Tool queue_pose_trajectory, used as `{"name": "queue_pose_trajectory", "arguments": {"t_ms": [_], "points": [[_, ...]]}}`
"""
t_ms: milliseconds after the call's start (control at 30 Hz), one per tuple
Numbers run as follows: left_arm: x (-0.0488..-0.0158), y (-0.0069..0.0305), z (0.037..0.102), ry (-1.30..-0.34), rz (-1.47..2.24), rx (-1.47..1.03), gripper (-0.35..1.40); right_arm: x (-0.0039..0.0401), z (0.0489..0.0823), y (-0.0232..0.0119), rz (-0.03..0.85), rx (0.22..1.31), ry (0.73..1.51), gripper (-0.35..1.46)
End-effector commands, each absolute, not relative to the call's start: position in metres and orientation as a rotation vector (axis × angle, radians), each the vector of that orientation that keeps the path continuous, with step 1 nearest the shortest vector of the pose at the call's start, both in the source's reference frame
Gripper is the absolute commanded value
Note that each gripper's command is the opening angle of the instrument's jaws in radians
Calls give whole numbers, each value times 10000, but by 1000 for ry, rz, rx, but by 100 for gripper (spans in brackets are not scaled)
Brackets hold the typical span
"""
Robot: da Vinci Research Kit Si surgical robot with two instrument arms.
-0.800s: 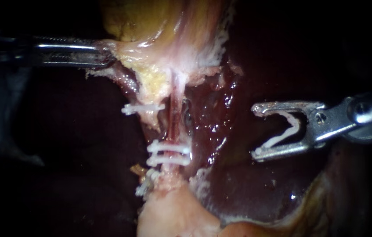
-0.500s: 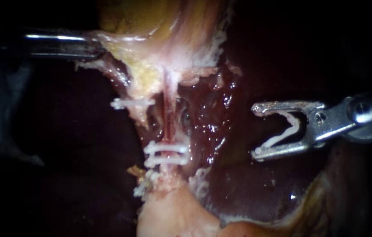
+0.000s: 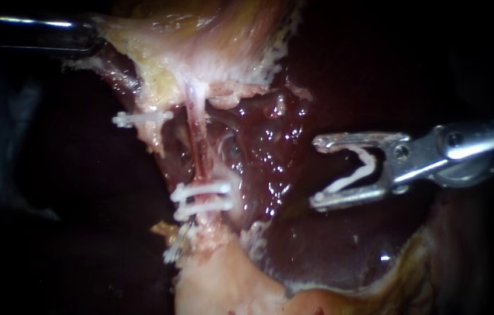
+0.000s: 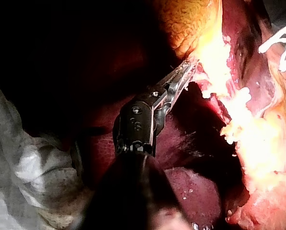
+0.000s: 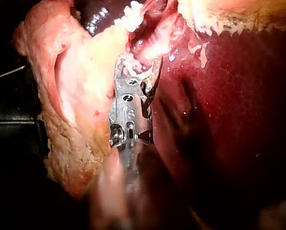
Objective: Clipping third clip right tube
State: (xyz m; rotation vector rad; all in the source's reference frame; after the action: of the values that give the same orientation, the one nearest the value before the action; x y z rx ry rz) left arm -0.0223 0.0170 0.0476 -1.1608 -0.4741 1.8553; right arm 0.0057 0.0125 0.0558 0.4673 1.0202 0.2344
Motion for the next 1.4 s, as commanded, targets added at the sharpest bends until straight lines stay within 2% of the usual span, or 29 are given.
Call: {"name": "queue_pose_trajectory", "arguments": {"t_ms": [33, 300, 667, 1133, 1233, 1400], "points": [[-223, 169, 476, -472, 1855, -1160, -35, 63, 560, 127, 252, 472, 1018, 50], [-226, 167, 477, -465, 1855, -1158, -35, 117, 576, 139, 349, 551, 1010, 50], [-227, 165, 478, -466, 1855, -1159, -35, 164, 586, 150, 446, 667, 1114, 49], [-229, 164, 479, -467, 1855, -1160, -35, 207, 606, 159, 477, 734, 1167, 48], [-230, 164, 480, -466, 1855, -1160, -35, 209, 609, 160, 488, 764, 1203, 48], [-230, 164, 480, -466, 1856, -1160, -35, 205, 606, 161, 496, 836, 1312, 48]]}}
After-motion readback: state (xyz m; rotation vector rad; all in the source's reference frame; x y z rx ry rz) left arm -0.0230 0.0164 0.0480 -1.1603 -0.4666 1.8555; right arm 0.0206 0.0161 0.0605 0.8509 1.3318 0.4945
